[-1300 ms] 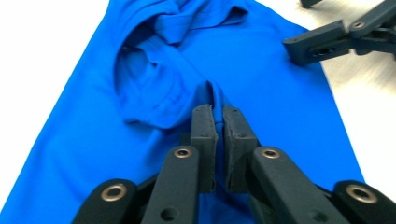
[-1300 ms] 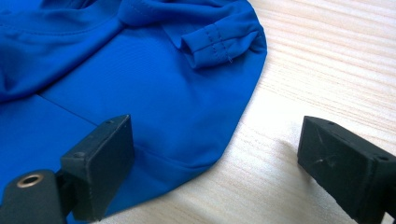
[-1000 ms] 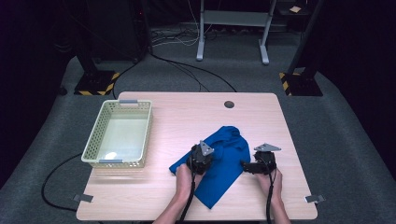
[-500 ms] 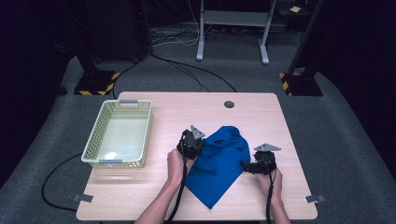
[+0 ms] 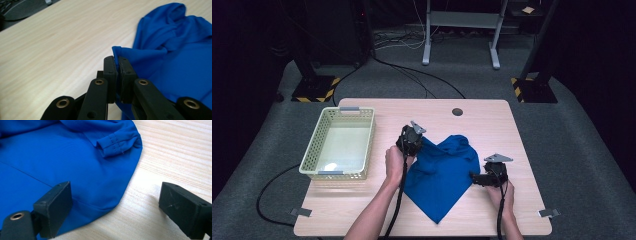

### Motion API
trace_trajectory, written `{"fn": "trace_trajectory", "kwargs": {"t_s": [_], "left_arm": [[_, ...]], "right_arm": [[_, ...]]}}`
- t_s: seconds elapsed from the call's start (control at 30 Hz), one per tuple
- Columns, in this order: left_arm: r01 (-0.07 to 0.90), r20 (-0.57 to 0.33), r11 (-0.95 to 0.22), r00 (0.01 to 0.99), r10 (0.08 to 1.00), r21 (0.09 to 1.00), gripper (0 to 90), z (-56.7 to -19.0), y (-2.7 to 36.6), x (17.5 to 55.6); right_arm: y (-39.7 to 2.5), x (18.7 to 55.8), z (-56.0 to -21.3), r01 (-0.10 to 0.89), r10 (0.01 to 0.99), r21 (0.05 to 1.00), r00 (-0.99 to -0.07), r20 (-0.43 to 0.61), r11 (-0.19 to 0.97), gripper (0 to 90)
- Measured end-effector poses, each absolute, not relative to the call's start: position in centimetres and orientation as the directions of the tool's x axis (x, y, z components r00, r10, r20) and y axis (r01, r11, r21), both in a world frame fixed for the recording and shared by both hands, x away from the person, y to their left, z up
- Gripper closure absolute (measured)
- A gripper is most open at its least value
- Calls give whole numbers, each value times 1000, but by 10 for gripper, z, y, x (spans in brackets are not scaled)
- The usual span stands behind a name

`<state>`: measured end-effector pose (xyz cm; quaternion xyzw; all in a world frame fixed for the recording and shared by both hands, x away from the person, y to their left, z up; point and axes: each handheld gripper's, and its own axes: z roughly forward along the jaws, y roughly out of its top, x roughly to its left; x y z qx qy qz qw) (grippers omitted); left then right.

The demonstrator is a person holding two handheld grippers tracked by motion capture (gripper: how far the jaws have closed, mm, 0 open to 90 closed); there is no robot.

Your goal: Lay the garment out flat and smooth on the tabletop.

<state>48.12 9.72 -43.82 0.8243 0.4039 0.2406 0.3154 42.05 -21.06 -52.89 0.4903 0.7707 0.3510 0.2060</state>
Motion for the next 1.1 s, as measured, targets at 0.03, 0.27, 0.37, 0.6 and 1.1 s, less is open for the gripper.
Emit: {"fn": "trace_trajectory", "kwargs": {"t_s": [0.03, 0.27, 0.37, 0.6, 1.1], "left_arm": [[516, 149, -477, 553, 820, 711, 859, -437, 98, 485], [553, 176, -479, 512, 841, 682, 858, -429, 108, 513], [577, 189, -477, 488, 852, 663, 858, -429, 113, 526], [658, 201, -444, 413, 888, 607, 855, -442, 130, 556], [688, 80, -378, 423, 902, 620, 328, -463, 135, 506]], "right_arm": [[-211, 420, -529, 611, 900, 743, -435, 27, 273, 109], [-210, 420, -529, 611, 900, 743, -435, 25, 274, 109], [-210, 420, -529, 611, 900, 743, -435, 25, 274, 109], [-210, 420, -529, 610, 900, 743, -435, 25, 275, 110], [-211, 421, -529, 612, 900, 742, -436, 27, 274, 110]]}}
